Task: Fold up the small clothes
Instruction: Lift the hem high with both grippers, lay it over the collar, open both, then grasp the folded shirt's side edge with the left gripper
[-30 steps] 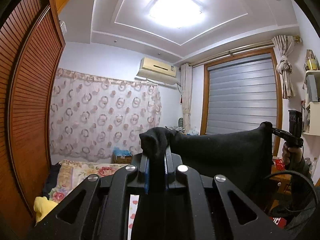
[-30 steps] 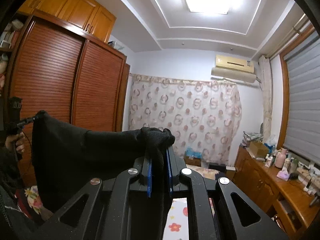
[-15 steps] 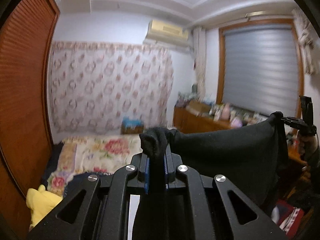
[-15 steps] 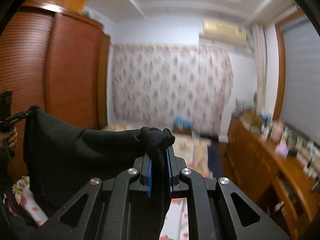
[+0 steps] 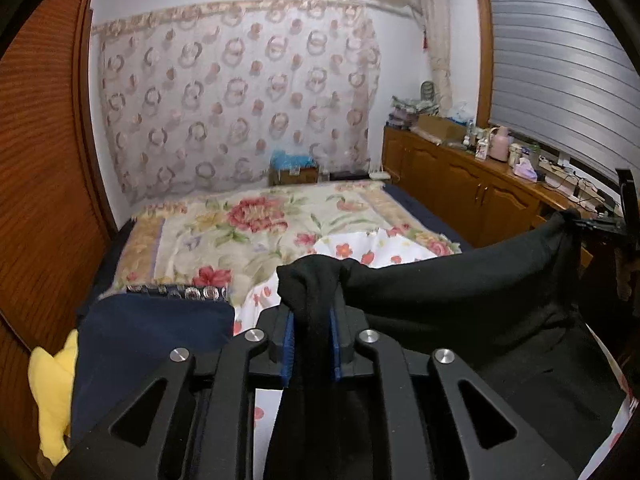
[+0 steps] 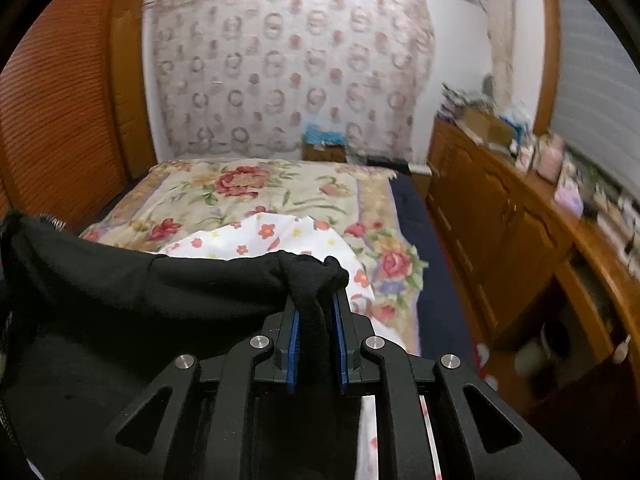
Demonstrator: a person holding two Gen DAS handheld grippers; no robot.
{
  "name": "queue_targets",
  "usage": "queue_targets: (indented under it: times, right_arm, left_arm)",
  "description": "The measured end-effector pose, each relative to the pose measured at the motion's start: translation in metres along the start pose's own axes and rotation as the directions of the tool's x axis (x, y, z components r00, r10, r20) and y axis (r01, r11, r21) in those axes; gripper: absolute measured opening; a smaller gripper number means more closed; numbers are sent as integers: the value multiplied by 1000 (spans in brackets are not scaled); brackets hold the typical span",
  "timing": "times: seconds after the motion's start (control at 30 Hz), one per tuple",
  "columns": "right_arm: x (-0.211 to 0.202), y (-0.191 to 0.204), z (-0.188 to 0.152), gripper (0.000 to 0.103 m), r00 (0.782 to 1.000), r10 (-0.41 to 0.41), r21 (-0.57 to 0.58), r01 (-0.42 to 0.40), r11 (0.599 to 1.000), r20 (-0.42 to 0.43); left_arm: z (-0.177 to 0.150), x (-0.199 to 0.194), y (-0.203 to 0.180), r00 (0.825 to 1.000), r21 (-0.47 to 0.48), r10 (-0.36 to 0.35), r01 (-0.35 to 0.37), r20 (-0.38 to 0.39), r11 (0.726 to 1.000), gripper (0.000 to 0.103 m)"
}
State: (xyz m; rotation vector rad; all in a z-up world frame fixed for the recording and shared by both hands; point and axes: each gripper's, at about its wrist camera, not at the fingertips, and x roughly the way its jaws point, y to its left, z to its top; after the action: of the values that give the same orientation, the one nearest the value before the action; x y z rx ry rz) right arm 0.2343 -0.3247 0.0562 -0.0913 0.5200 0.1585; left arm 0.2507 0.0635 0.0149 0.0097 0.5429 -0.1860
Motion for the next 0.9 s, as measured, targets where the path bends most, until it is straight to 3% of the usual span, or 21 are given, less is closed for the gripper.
queue_targets:
  times: [0.07,0.13,0.17,0.23,0.4,0.6,0.9]
  right_arm:
    - [-3,12,12,32,999,-25,16,26,1000,-24]
    - [-9,16,24,42,999,-42,11,42,999,-31]
    - [-16,19,26,50,999,-44,1,44,999,-26]
    - [-23,17,27,53,999,-36,-10,36,999,-13]
    - [-35,8,-4,53,1000,30,4,-30,1000,-8]
    - [-27,-8,-54,53,993,96,31,-95,995,-62]
    - [0,-30,-70,53,978,139,84,-127,988,-158]
  left_arm:
    - [1,2,3,1000,-9,-3,2,-28,1000,28]
    - [3,-1,5,999,-3,15,-15,-38,1000,49]
    - [4,-1,6,999,-2,4,-4,-41,1000,53]
    - [5,-6,8,998,-11,-28,28,-57,1000,81]
    - [-11,-27,-9,997,24,-47,48,-63,999,82]
    - [-36,-41,-24,995,51,-46,50,-87,997,82]
    - [-90,-37,-43,974,37,-83,93,-212,995,82]
